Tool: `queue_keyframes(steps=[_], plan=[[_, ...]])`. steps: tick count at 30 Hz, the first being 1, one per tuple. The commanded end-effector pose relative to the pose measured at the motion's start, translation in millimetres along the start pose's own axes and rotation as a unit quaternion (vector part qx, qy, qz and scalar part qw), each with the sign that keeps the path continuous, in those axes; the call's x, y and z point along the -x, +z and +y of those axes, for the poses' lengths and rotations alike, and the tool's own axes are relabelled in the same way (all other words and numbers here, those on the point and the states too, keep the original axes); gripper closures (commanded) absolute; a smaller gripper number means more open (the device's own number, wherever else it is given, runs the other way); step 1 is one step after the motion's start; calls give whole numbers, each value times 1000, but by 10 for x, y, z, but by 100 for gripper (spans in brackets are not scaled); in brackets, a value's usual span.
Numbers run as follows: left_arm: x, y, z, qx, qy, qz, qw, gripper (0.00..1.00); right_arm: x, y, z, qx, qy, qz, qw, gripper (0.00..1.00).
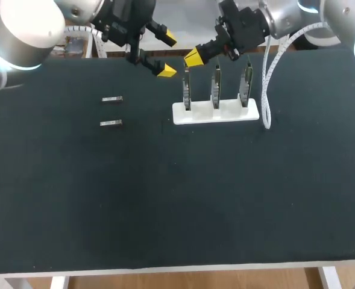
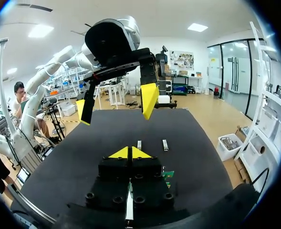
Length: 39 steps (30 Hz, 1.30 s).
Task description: Pick up the optical module with the left hand, and insert it into the network port with the right hand.
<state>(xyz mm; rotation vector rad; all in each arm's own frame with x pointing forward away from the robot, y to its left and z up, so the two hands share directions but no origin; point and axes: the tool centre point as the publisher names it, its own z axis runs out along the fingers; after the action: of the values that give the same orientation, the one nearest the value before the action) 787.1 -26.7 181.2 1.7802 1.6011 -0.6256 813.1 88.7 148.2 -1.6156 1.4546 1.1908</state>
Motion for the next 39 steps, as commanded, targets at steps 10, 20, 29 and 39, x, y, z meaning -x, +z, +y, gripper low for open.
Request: queue_keyframes(steps=[10, 20, 29, 39], plan=[[11, -1, 5, -1, -1, 3, 1000, 0, 75, -19, -106, 9, -11, -1, 1000, 100], [11, -1, 5, -1, -1, 3, 1000, 0, 23, 8, -168, 10, -6, 2, 1000, 100], [11, -1, 5, -1, -1, 3, 1000, 0, -8, 3, -181, 11, -2, 1, 1000, 100], [11, -1, 5, -1, -1, 3, 1000, 0, -59, 24, -192, 14, 5, 0, 1000, 100]])
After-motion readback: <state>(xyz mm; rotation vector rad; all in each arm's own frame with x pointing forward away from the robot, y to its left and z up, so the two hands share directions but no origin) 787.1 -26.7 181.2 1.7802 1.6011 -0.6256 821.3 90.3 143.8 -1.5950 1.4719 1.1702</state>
